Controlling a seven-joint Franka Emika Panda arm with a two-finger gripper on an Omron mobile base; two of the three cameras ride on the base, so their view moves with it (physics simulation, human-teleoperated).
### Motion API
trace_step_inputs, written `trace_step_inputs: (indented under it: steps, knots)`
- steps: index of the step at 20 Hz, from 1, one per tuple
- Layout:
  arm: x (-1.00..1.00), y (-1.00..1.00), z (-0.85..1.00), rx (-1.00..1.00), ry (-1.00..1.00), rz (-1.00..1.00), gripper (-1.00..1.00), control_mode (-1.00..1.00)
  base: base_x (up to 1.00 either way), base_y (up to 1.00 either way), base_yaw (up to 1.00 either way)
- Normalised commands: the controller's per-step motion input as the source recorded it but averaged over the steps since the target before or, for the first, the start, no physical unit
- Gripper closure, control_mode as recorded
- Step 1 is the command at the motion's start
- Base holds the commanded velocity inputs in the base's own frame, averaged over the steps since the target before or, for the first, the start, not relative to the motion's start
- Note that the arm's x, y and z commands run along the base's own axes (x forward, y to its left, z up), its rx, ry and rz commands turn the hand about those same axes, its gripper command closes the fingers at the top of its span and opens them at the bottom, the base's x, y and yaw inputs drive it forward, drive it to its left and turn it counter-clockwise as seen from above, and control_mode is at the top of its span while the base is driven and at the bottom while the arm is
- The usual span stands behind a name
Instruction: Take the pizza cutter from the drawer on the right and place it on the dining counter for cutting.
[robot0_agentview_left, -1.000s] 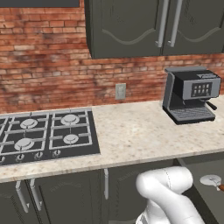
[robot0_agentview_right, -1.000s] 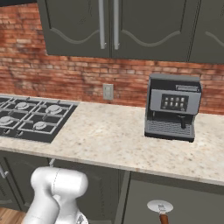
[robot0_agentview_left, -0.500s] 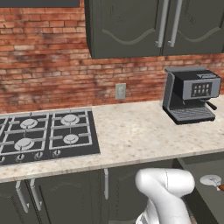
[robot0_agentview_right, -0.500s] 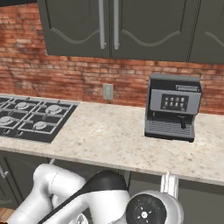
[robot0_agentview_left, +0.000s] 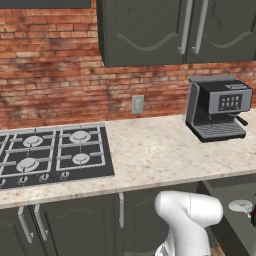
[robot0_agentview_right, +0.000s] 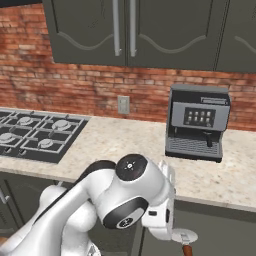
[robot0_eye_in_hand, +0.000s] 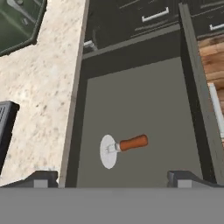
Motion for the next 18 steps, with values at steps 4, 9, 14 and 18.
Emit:
trace_step_inputs:
  steps: [4, 9, 14, 18]
  knots:
    - [0.63, -0.19, -0.04, 0.0, 0.16, 0.26, -1.0, -1.0, 0.0, 0.0, 0.0]
    - [0.34, -0.44, -0.3, 0.0, 0.15, 0.47, -1.0, -1.0, 0.0, 0.0, 0.0]
    - [0.1, -0.41, -0.36, 0.0, 0.1, 0.6, -1.0, -1.0, 0.0, 0.0, 0.0]
    - [-0.07, -0.05, -0.11, -0.03, 0.24, 0.42, -1.0, -1.0, 0.0, 0.0, 0.0]
